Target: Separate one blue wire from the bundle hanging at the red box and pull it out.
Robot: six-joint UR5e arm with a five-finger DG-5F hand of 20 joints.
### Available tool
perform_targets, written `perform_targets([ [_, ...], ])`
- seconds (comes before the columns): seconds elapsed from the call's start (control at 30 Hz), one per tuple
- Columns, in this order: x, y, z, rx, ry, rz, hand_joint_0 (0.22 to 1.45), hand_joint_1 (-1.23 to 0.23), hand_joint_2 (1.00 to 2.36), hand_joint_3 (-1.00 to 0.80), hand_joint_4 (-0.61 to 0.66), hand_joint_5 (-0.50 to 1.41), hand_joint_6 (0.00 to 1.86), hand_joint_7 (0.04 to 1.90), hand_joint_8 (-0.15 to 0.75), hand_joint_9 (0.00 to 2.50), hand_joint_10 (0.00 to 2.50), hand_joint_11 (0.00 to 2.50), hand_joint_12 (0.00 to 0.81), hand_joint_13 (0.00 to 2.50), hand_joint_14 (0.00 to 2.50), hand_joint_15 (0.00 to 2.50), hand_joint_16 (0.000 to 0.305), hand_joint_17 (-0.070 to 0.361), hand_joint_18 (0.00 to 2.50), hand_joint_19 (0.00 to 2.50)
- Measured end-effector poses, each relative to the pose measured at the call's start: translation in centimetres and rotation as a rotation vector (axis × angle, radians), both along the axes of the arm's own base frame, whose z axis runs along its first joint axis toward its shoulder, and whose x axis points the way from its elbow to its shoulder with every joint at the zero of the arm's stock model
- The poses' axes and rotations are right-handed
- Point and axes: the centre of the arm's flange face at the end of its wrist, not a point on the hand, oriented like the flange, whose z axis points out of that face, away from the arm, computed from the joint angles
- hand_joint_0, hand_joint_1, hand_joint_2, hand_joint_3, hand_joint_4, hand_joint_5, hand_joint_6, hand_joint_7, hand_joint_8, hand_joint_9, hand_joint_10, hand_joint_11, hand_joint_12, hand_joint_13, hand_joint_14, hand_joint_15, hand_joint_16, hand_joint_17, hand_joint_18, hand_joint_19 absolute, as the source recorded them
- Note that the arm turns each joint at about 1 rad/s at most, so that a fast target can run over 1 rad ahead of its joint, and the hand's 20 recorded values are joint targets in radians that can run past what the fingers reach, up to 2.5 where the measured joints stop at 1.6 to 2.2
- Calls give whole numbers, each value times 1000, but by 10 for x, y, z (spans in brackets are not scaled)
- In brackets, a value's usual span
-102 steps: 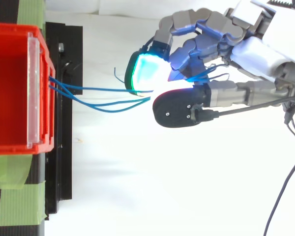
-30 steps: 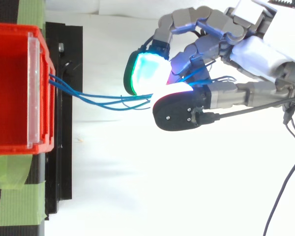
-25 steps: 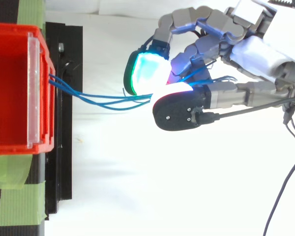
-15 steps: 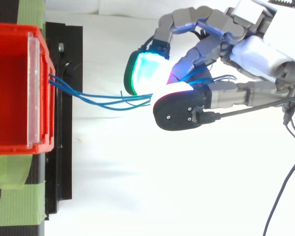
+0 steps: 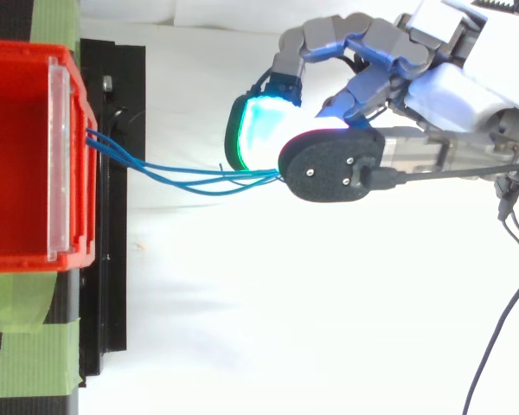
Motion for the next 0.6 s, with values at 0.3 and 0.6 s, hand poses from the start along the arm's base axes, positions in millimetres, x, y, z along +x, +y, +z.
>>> perform_targets([
  [0.3, 0, 0, 0, 0, -1, 0, 449, -613, 1000, -500, 243, -166, 733, 1190, 362, 1156, 316, 1898, 397, 1083, 2500, 904, 58, 131, 993, 1200],
  [0.6, 0, 0, 0, 2, -4, 1, 488, -793, 1000, -500, 242, -211, 752, 1147, 335, 995, 386, 1870, 373, 1005, 2500, 923, 54, 121, 942, 1225],
])
